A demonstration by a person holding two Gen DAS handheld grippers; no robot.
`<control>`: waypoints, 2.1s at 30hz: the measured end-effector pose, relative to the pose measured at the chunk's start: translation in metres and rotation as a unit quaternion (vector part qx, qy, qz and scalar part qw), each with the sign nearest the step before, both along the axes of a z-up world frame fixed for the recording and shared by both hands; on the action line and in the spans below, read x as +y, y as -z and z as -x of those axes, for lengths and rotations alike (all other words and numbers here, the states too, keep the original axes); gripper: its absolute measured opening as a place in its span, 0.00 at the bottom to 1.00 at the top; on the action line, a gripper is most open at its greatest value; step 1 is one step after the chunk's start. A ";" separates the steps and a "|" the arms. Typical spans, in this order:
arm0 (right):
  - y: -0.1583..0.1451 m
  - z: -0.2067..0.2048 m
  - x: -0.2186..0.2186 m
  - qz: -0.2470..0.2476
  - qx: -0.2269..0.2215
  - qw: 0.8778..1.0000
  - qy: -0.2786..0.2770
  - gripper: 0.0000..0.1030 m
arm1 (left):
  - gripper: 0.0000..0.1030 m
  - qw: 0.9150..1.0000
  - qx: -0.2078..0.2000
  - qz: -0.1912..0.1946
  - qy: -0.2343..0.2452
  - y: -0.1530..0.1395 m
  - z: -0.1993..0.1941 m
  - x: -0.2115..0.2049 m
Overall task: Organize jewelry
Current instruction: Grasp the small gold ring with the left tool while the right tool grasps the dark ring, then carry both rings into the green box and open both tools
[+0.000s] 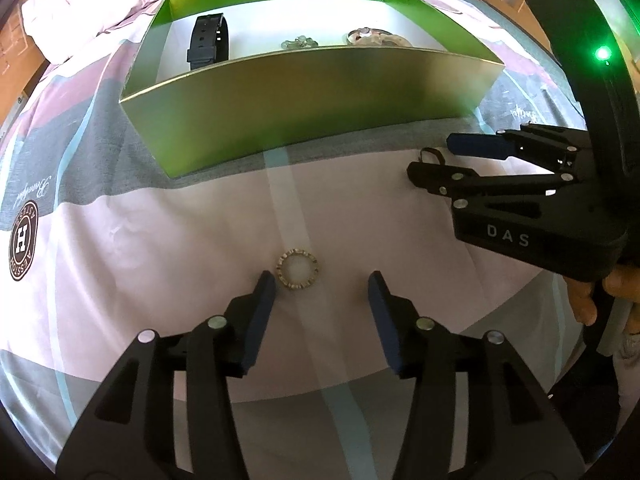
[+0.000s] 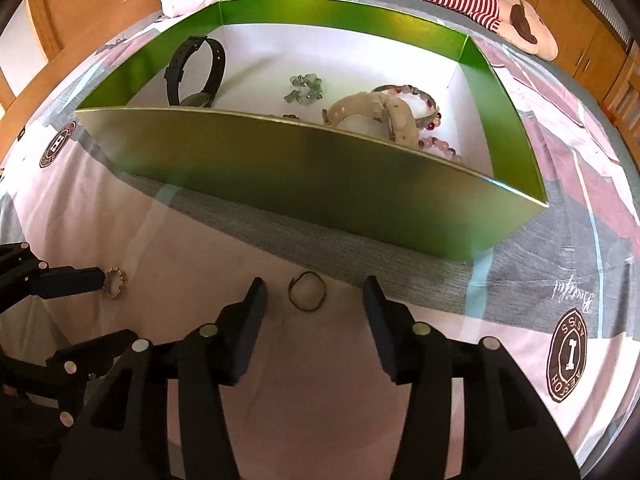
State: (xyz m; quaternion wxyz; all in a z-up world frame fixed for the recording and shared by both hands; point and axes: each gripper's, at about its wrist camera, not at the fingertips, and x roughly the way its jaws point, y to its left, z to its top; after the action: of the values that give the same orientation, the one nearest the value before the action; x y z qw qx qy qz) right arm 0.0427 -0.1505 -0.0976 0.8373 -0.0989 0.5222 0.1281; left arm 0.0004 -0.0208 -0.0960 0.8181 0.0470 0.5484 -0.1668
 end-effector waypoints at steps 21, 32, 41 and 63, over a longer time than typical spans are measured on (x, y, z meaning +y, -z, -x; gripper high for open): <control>-0.012 0.008 0.001 -0.015 -0.005 1.000 -0.008 0.18 | 0.21 0.999 -0.029 -0.023 -0.015 -0.006 -0.004 0.006; -0.019 0.011 -0.004 -0.026 -0.012 1.000 -0.007 0.18 | 0.20 0.997 -0.069 -0.017 -0.019 -0.028 -0.002 0.007; -0.021 0.012 -0.005 -0.027 -0.013 0.999 -0.010 0.18 | 0.21 0.997 -0.080 -0.016 -0.018 -0.036 0.000 0.008; -0.036 0.014 -0.008 -0.048 -0.027 0.998 -0.012 0.18 | 0.21 0.995 -0.098 -0.012 -0.025 -0.047 -0.001 0.011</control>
State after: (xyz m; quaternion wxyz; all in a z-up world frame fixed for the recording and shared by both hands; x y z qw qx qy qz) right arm 0.0285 -0.1585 -0.0611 0.8533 -0.0684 0.4915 0.1601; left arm 0.0018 -0.0098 -0.0487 0.8709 0.0594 0.4688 -0.1346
